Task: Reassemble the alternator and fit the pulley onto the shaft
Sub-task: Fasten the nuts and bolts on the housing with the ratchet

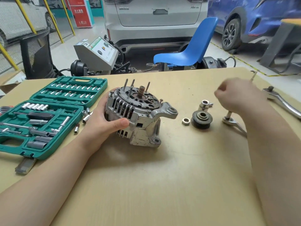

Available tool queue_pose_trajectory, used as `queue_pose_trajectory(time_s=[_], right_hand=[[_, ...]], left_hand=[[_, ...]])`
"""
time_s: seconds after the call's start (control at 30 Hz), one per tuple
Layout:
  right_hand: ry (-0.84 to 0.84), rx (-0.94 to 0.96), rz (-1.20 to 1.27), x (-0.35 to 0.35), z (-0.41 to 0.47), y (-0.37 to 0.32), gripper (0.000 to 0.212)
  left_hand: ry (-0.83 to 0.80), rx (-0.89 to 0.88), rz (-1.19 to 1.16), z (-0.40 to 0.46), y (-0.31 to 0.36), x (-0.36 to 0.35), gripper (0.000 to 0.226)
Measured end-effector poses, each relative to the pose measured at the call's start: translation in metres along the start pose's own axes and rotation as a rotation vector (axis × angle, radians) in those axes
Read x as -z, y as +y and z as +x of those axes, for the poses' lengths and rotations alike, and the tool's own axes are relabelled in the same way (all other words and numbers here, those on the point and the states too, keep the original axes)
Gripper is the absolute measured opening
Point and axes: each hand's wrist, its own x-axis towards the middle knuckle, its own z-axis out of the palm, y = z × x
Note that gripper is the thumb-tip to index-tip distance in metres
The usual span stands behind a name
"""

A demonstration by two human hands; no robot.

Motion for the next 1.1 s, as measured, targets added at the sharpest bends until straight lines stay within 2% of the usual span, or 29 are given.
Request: queue_pose_trajectory(time_s=[0.07,0.1,0.23,0.4,0.5,0.63,0.77,0.87,0.97,1.1], right_hand=[[-0.223,-0.043,-0.088,-0.001,0.005,0.011,0.024],[-0.272,-0.042,-0.088,-0.002,0.006,0.014,0.025],[-0.353,-0.016,-0.045,-0.004,0.009,0.024,0.028],[-0.432,-0.032,-0.022,-0.005,0.014,0.035,0.024],[-0.463,-0.047,0.086,-0.007,0.016,0.038,0.021],[-0.454,-0.035,0.319,-0.005,0.014,0.036,0.018],[-0.434,-0.036,0.882,0.006,0.004,0.018,0.025],[-0.425,-0.044,1.192,0.009,-0.011,-0.007,0.023],[-0.529,0.015,1.262,0.005,-0.029,-0.028,0.017],[-0.622,0.08,1.346,-0.003,-0.047,-0.05,0.019]], left_hand=[[0.013,-0.004,0.008,0.0,-0.001,0.001,0.089],[0.022,0.001,0.007,0.001,-0.003,0.002,0.093],[0.023,0.035,-0.017,0.003,-0.012,0.006,0.113],[0.024,0.044,0.004,0.003,-0.012,0.006,0.117],[0.034,0.046,0.032,0.001,-0.006,0.002,0.11],[0.045,0.045,0.053,-0.001,0.003,-0.003,0.111],[0.04,0.046,0.058,-0.002,0.006,-0.004,0.11],[0.028,0.073,0.036,-0.002,0.003,-0.001,0.122],[0.009,0.082,0.016,-0.001,0.001,0.001,0.129],[-0.021,0.086,0.0,-0.001,0.0,0.001,0.119]])
